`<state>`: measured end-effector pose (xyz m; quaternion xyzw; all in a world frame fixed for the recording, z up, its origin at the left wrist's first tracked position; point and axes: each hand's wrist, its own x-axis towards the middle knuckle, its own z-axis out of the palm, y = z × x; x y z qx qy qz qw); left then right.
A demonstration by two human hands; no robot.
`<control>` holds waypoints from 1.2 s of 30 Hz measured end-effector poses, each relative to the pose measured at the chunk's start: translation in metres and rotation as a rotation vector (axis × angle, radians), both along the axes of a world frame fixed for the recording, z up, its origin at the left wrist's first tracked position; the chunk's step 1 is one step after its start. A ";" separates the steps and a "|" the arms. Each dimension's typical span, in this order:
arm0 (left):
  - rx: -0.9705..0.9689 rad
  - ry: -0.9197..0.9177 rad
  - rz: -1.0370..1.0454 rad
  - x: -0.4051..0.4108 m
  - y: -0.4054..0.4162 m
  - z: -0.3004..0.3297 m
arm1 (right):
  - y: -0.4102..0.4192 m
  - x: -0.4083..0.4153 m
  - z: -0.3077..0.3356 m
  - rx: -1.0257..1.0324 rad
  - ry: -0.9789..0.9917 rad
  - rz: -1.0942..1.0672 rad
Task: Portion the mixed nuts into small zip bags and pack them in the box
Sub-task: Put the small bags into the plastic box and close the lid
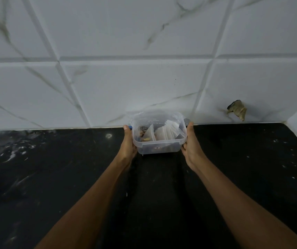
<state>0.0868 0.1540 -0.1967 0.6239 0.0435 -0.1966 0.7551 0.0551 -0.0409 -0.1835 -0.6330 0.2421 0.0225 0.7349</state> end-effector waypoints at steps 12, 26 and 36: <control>-0.036 0.065 0.044 0.003 0.002 -0.010 | 0.003 -0.002 -0.021 0.005 0.014 0.003; 0.104 0.112 0.177 -0.042 0.021 -0.001 | -0.005 -0.043 -0.008 -0.054 0.045 0.032; 0.242 0.261 0.050 -0.210 0.055 0.018 | -0.017 -0.193 0.023 -0.304 0.246 0.316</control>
